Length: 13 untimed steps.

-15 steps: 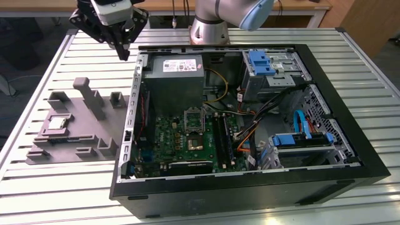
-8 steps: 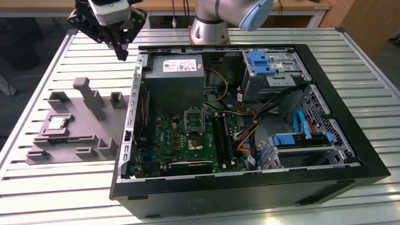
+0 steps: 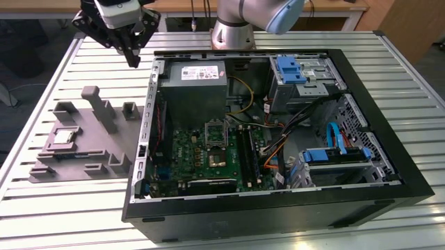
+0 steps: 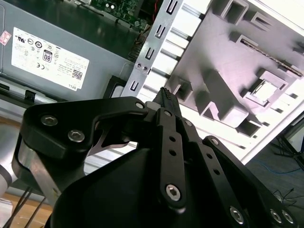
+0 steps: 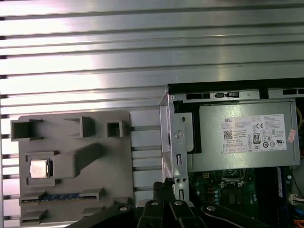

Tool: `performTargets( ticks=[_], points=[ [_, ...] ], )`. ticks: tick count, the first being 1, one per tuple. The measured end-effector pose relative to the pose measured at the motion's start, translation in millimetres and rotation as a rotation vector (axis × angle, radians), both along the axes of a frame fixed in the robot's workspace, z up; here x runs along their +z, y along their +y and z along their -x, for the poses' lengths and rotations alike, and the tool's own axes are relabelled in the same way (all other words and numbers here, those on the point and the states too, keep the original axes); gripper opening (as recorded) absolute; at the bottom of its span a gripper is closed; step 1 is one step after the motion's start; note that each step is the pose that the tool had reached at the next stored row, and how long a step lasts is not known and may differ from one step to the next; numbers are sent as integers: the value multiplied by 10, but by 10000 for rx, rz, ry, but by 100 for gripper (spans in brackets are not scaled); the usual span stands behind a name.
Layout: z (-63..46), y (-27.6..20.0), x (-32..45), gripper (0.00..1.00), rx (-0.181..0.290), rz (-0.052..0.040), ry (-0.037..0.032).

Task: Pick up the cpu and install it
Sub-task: 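Reach for the cpu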

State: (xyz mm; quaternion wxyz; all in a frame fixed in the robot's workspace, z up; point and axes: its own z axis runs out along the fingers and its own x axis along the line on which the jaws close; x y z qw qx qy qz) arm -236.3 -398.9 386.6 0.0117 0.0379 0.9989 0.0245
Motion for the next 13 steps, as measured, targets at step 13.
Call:
performTargets(
  ticks=[13],
  points=[
    [63, 0, -9, 11, 0, 0, 17]
  ],
)
